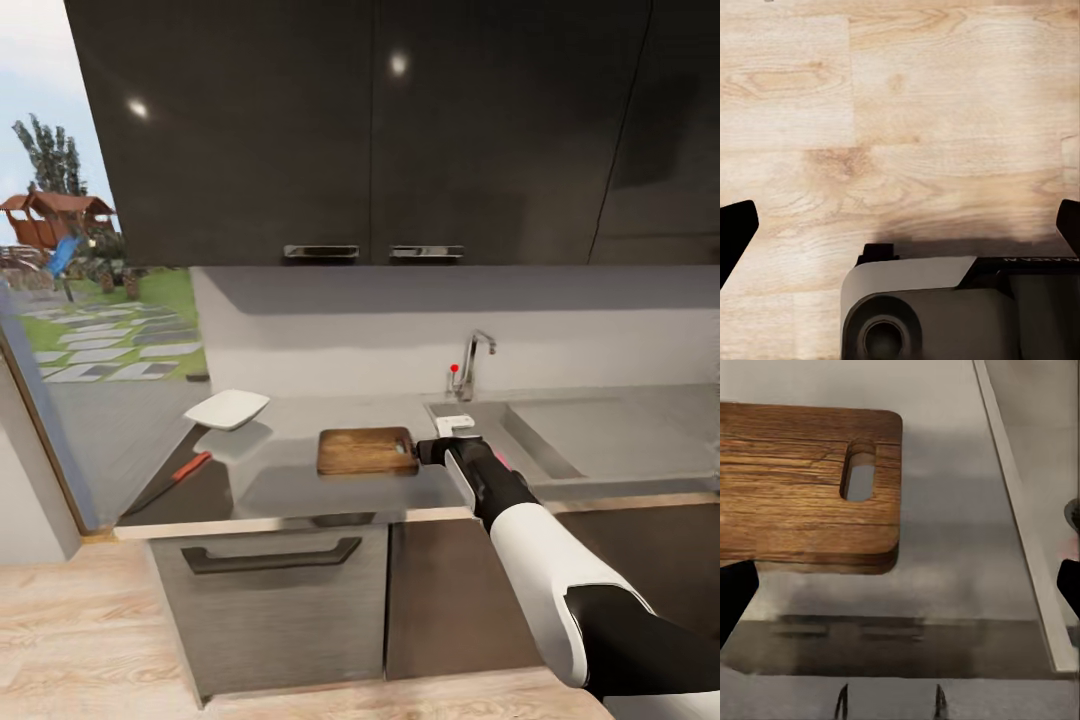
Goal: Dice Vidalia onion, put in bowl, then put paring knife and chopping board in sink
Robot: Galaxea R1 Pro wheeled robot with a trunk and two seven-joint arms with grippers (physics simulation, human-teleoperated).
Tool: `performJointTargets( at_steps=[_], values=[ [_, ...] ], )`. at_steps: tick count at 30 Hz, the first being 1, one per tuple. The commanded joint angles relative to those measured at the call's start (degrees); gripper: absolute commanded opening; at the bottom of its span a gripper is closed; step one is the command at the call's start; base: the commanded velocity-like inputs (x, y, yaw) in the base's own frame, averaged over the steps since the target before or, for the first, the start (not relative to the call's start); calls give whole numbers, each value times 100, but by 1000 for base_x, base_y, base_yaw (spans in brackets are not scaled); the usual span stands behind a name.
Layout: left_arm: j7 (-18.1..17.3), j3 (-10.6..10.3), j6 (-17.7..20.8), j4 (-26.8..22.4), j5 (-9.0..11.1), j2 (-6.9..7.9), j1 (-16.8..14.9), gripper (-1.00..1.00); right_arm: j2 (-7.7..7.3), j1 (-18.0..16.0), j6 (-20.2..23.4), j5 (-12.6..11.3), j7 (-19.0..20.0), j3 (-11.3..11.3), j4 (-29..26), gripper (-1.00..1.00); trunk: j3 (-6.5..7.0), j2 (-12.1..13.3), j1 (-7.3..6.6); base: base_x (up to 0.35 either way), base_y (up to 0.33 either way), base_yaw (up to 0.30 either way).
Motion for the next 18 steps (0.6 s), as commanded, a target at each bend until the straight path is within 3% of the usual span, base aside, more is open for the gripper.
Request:
performJointTargets(
  at_steps=[1,18],
  values=[
    [-3,2,-10,-5,5,0,0,100,3,-3,33,52,-1,2,-7,100,-7,-6,-3,-338,0,0],
    [-3,2,-12,-5,5,0,0,100,-5,-3,15,59,8,-4,37,100,-7,-6,-3,-338,0,0]
  ],
)
